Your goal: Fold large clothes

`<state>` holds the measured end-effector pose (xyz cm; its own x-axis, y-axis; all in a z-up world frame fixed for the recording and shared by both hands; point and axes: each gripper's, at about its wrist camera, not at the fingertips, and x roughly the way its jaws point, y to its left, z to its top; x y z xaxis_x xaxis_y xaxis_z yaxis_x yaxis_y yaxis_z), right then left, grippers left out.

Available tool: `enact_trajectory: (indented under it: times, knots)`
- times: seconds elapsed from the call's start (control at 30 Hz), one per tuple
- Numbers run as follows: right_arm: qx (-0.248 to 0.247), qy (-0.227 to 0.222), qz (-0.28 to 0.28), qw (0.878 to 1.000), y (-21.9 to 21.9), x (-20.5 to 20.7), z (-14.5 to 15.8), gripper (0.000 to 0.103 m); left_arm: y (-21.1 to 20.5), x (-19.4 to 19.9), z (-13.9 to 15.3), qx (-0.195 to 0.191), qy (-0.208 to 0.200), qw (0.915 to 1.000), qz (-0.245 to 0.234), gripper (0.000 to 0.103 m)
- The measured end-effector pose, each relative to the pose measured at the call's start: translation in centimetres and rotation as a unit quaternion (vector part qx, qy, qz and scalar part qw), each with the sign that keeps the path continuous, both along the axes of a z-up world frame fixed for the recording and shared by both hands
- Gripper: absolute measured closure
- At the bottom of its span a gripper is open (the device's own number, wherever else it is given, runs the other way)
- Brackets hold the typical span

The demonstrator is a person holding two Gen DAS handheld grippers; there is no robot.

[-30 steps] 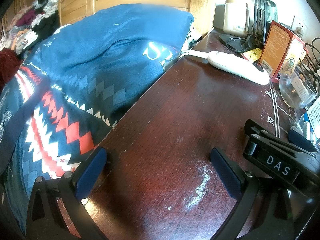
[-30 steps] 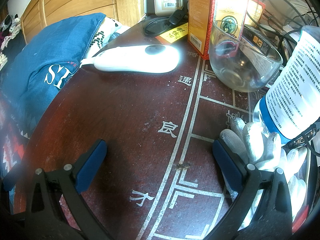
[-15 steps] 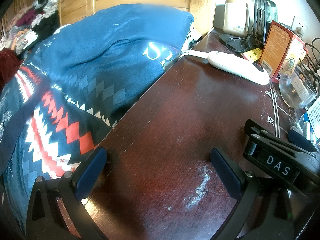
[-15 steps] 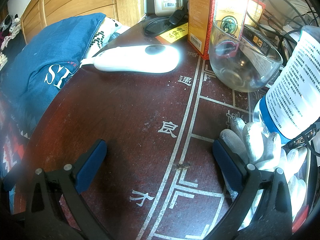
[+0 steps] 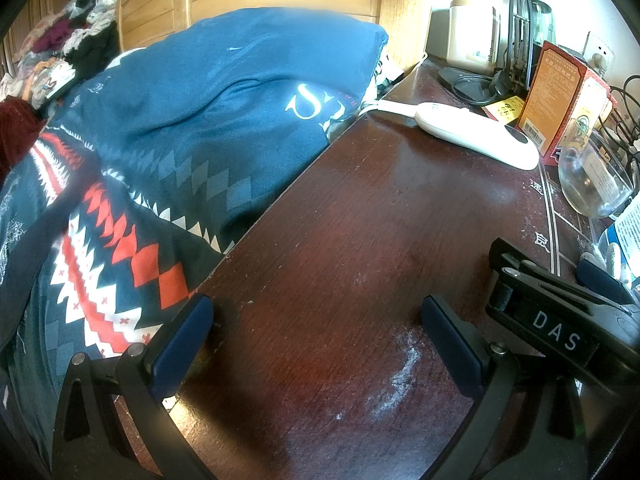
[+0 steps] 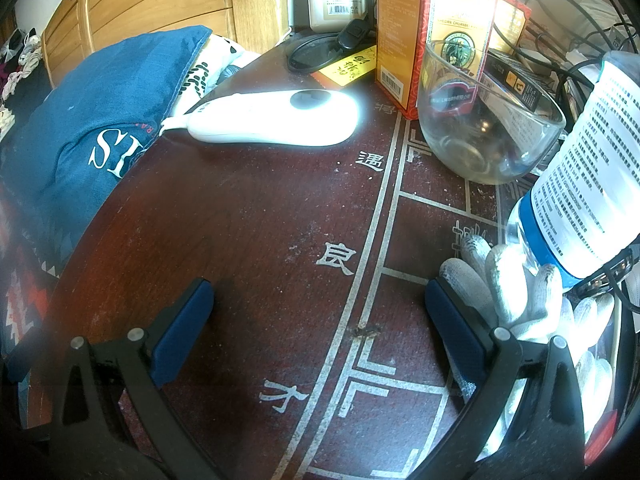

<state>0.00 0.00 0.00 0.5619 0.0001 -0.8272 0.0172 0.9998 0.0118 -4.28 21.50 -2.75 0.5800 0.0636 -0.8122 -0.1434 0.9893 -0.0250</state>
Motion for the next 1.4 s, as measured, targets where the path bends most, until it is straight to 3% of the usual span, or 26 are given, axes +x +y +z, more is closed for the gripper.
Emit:
enact_trajectory:
  times: [0.37, 0.47, 0.63, 0.77, 0.93, 1.07, 1.2, 1.3, 1.37, 1.4]
  knots:
    - [0.001, 0.0, 0.001, 1.0, 0.0, 0.0, 0.0, 0.0, 0.1, 0.0, 0.0, -0.002, 0.0, 1.0, -0.003, 0.0]
    - [0.001, 0.006, 0.015, 1.0, 0.2, -0.1, 0.0, 0.0, 0.0, -0.5, 0.0, -0.003, 0.011, 0.9995, -0.028, 0.0]
    - [-0.001, 0.027, 0.05, 0.998, 0.3, -0.1, 0.2, 0.0, 0.7, -1.2, 0.5, -0.005, 0.074, 0.9919, -0.103, 0.0]
    - [-0.001, 0.034, 0.073, 0.997, 0.2, -0.3, 0.1, 0.0, 0.9, -3.4, 0.4, -0.002, 0.046, 0.992, -0.118, 0.0]
    - [0.035, 0.041, 0.091, 0.994, -0.1, -1.4, 1.4, 0.0, 1.1, -4.9, 0.6, 0.0, 0.065, 0.9898, -0.126, 0.0]
    - [0.041, 0.001, 0.112, 0.993, 0.7, -3.9, 5.2, 0.0, 2.3, -6.6, 1.2, -0.006, 0.079, 0.9888, -0.126, 0.0]
    - [0.051, -0.068, 0.152, 0.985, 2.8, -7.0, 11.4, 0.0, 5.7, -11.0, 4.2, -0.022, 0.041, 0.9931, -0.107, 0.004]
    - [0.062, -0.161, 0.206, 0.963, 5.7, -11.3, 18.5, 0.0, 10.1, -15.6, 9.1, -0.025, -0.024, 0.9972, -0.067, 0.006]
    - [0.063, -0.231, 0.237, 0.942, 7.6, -14.5, 22.5, 0.0, 13.4, -19.7, 14.0, 0.002, -0.092, 0.9954, -0.027, 0.006]
    - [0.062, -0.271, 0.251, 0.927, 8.5, -16.4, 24.6, 0.0, 15.3, -22.7, 17.1, 0.029, -0.138, 0.9901, 0.002, 0.006]
